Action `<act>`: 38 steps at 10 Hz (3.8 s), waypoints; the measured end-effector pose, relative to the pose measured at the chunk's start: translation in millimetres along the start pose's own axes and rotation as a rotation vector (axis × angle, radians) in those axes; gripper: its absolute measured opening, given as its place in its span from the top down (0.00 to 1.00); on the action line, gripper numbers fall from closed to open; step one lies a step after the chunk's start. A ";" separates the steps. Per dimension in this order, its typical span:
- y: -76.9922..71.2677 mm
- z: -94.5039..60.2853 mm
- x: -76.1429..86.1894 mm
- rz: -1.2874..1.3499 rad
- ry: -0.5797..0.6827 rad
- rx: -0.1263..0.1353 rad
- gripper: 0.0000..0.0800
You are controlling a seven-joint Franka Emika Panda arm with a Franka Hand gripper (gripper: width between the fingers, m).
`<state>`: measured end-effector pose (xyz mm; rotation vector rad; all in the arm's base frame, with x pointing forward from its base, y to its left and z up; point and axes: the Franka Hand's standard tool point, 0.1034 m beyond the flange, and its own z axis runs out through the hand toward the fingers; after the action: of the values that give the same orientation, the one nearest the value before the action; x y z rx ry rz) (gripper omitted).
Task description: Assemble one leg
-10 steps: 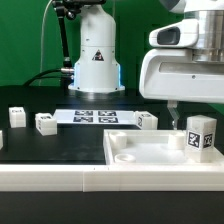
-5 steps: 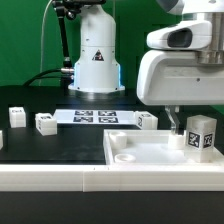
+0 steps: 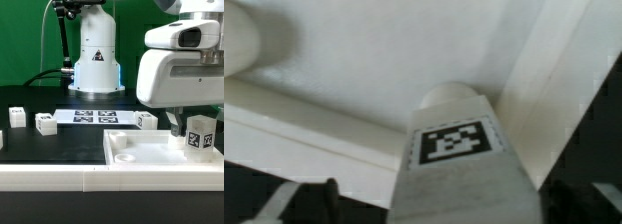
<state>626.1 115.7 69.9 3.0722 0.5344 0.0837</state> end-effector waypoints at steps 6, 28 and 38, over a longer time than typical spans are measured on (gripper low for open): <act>0.8 0.9 -0.6 0.276 0.000 0.010 0.64; -13.0 0.3 3.8 0.309 0.027 0.021 0.19; -0.5 1.0 1.5 -0.120 0.021 -0.015 0.51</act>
Offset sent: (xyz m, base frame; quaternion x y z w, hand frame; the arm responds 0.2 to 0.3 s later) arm 0.0000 0.0000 0.0000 0.0000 0.0000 0.0000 1.0000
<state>627.4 116.7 69.0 3.0199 0.7138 0.1176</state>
